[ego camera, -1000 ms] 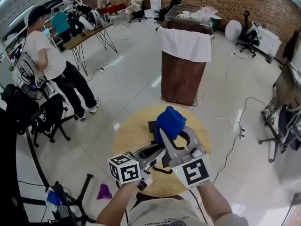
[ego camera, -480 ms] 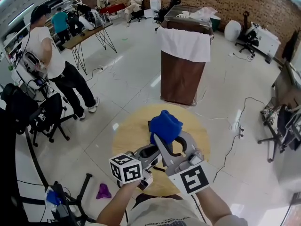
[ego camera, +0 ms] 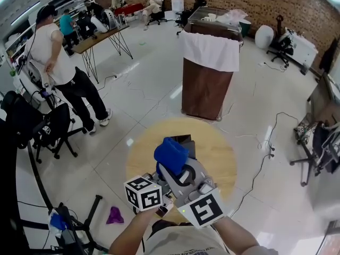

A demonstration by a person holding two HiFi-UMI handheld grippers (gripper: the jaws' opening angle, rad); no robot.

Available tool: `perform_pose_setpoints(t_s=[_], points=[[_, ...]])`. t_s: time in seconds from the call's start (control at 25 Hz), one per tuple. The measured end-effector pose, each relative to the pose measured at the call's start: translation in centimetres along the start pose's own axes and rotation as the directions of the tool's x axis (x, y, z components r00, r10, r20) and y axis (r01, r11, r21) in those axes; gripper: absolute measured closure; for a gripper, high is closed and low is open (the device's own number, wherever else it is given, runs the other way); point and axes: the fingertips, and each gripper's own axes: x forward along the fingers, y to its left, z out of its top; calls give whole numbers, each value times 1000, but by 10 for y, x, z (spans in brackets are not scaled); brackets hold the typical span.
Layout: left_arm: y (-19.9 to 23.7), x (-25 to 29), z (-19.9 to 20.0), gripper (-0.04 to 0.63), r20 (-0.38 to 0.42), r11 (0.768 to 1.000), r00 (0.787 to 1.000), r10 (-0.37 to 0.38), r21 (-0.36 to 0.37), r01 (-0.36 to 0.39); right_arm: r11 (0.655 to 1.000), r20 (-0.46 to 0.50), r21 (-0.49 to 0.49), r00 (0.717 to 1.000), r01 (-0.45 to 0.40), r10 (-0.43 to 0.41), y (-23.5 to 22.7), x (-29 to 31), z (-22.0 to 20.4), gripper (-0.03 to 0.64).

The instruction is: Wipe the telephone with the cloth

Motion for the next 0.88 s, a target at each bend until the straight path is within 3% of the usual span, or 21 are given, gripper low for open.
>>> perform_pose_setpoints(t_s=[0.88], points=[[-6,-11,-11,531,-30,999,999,18,50,-17,997,59,-57,997,59,-55,-30,18,23,557]])
